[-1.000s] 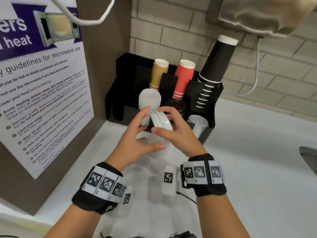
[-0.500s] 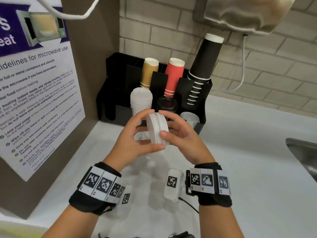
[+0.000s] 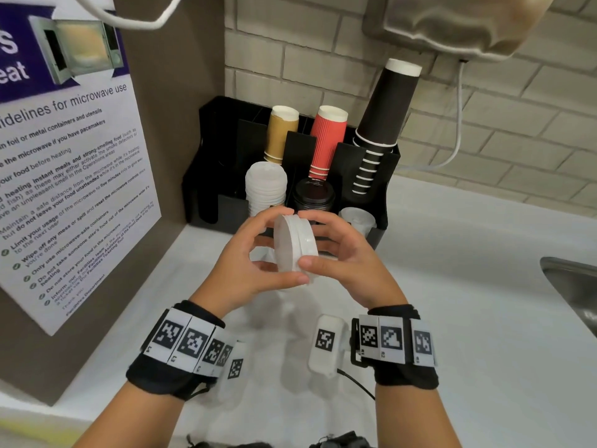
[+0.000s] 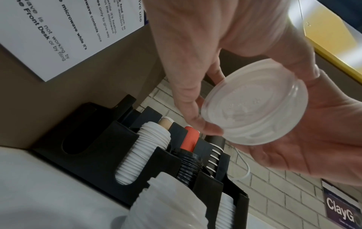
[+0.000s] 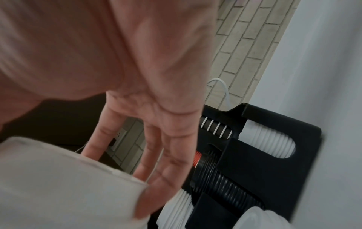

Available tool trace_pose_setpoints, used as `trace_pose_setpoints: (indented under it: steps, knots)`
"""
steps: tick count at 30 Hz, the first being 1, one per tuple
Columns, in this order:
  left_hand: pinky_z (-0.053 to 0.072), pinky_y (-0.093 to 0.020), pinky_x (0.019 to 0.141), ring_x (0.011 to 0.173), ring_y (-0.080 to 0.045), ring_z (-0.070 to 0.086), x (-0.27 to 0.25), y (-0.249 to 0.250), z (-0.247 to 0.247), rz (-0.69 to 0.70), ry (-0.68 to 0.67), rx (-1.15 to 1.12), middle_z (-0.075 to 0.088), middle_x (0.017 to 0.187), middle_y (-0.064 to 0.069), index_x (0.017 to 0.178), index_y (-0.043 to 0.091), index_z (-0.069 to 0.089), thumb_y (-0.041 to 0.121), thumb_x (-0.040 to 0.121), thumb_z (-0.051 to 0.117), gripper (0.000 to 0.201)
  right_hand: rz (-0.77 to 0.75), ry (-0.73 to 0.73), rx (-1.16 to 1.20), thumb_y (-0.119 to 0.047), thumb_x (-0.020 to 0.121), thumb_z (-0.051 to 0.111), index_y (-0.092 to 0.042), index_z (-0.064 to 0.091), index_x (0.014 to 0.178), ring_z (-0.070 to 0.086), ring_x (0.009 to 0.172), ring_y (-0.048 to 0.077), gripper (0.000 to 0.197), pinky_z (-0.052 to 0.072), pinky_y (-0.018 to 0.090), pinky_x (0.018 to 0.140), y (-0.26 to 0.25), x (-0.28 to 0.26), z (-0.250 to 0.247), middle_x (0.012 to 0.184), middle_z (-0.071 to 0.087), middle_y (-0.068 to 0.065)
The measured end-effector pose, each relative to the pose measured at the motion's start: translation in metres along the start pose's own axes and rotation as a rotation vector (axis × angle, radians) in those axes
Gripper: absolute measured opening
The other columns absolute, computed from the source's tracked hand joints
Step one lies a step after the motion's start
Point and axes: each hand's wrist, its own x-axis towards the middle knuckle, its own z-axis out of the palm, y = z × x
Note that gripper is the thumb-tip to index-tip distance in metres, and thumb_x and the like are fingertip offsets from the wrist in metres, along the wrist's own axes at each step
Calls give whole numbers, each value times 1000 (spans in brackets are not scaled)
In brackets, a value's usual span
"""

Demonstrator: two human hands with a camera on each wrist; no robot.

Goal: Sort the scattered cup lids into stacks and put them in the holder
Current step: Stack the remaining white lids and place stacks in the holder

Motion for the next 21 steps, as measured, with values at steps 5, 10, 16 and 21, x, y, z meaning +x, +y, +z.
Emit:
trace_pose_setpoints:
  steps: [5,10,16,21]
  knots:
    - [59,-36,76,115,-21,56,2,2,3,-14,11,-22,51,129,3,131,37,50,38,49,88,90,-15,14,17,-35,68,81,-39,58,121,62,111,18,58,49,49,99,1,2,1,117,66,-3]
    - [57,-30,81,120,-14,56,4,0,7,-24,-11,-107,55,130,13,136,33,47,22,55,90,93,-13,11,33,-32,68,81,-37,57,122,61,113,20,60,49,50,99,3,4,-3,119,65,0]
    - [57,-31,83,121,-12,57,8,0,7,-26,-63,-132,56,132,16,134,36,48,17,58,85,87,-13,4,60,-31,67,82,-39,59,120,63,111,21,58,50,49,97,6,4,-8,117,66,-1]
    - [56,-36,88,124,-12,54,11,-3,9,-46,-55,-132,52,138,12,135,42,46,24,54,87,92,-9,5,58,-30,68,82,-38,58,122,63,112,21,60,50,50,98,9,6,-10,118,66,-2]
